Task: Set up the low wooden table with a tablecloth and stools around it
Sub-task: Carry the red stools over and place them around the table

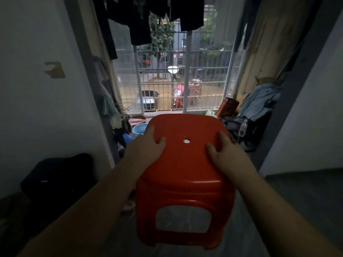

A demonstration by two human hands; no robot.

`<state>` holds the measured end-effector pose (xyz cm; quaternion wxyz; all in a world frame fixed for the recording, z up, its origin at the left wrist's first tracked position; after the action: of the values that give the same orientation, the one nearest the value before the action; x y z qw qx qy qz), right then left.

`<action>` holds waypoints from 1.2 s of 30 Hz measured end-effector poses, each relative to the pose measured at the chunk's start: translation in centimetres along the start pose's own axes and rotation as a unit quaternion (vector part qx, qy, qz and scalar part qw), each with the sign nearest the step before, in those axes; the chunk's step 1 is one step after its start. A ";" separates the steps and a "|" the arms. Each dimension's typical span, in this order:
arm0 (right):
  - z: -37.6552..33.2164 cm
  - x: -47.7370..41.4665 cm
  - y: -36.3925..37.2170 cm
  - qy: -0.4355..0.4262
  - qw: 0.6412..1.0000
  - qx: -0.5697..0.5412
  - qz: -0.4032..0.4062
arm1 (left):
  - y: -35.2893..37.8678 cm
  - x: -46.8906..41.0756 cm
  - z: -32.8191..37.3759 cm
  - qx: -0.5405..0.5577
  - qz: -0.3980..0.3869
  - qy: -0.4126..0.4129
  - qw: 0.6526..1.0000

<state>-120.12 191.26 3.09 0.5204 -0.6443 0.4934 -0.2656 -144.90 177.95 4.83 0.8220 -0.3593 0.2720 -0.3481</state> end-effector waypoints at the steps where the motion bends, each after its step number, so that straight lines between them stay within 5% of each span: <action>1: 0.3 -1.4 0.1 0.001 1.000 0.005 -0.001 | 0.7 -1.5 0.5 -0.001 0.006 0.007 1.000; 18: 5.7 -25.1 5.8 0.190 0.981 0.035 0.016 | 16.1 -32.9 5.3 0.018 -0.085 0.140 0.986; 26: 15.5 -28.9 3.9 0.327 0.942 0.013 0.067 | 26.0 -40.4 17.8 0.035 -0.150 0.268 0.951; 36: 37.5 -28.7 0.2 0.447 0.888 0.034 0.096 | 45.3 -37.7 37.7 0.054 -0.242 0.359 0.900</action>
<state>-98.80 232.72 -4.08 0.2889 -0.3886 0.7244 -0.4907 -124.50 244.72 -0.70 0.5774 -0.2195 0.4340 -0.6559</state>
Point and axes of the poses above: each hand's wrist, its own x-axis away from the middle knuckle, its own y-axis out of the palm, z = x × y, the point moved 10 cm from there along -x, towards the middle knuckle, and after that the axes turned 12 degrees about x, right-handed, at the moved point
